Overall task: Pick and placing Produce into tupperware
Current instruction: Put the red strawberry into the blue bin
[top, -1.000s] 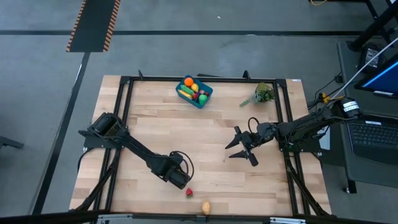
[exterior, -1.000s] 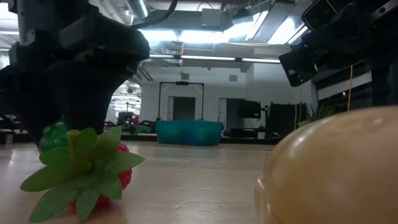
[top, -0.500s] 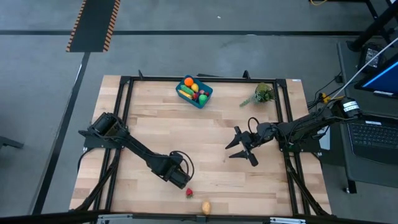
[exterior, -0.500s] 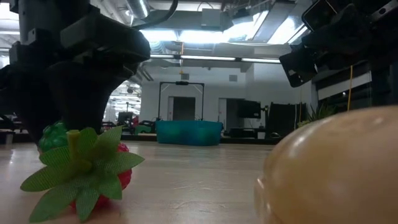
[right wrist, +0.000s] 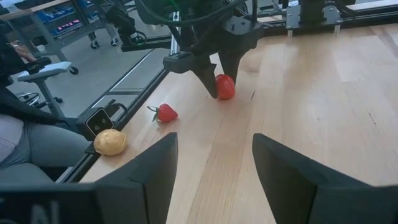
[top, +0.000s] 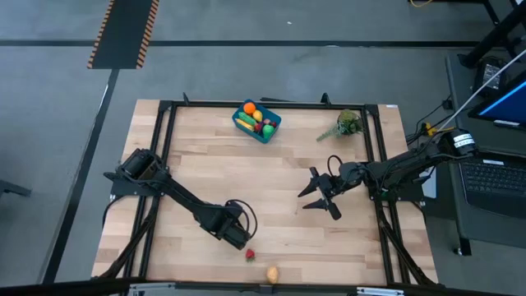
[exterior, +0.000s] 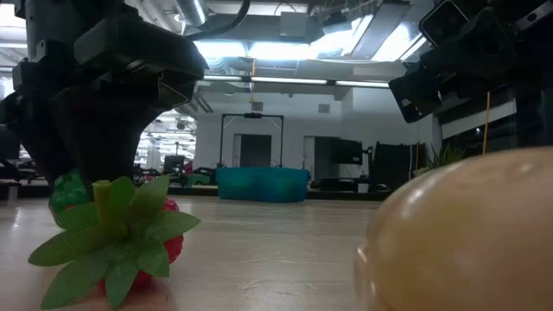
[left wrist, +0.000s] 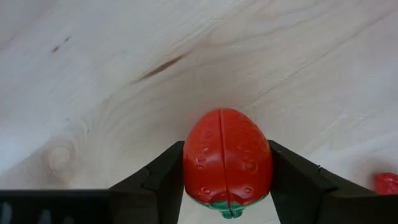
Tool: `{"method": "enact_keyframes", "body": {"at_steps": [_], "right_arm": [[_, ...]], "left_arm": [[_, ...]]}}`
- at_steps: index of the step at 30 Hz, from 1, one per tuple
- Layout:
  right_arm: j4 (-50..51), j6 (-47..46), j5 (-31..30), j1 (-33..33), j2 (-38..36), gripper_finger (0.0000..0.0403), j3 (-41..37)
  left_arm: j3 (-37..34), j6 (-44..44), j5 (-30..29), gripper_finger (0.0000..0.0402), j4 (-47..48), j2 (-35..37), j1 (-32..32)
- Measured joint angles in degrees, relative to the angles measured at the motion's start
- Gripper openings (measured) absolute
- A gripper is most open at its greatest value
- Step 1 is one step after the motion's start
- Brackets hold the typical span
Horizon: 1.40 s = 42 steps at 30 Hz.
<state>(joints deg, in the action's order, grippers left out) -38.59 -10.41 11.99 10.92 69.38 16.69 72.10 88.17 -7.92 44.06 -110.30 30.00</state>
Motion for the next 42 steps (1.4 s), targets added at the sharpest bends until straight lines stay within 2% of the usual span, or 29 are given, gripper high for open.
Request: {"method": "enact_keyframes", "body": {"at_steps": [15,23,28,36,42], "right_arm": [[0.4,0.0,0.0,1.1,0.0,0.0210,0.0],[0.3,-0.1,0.0,2.3,0.0,0.0210,0.0],[0.3,-1.9,-0.2,2.5,0.0,0.0210,0.0],[0.7,-2.9,-1.1,2.5,0.0,0.0210,0.0],[0.6,-2.9,-2.0,2.5,0.0,0.0210,0.0]], "left_arm": [[0.0,-17.9,1.3,0.0180,-0.1,1.2,0.4],[0.0,-23.0,-0.1,0.0181,0.4,3.1,1.3],[0.0,-26.3,-6.9,0.0180,-0.6,3.7,1.5],[0.0,-28.9,-22.1,0.0179,-0.5,9.4,4.0],[0.0,-28.8,-35.5,0.0179,1.9,14.6,8.5]]}}
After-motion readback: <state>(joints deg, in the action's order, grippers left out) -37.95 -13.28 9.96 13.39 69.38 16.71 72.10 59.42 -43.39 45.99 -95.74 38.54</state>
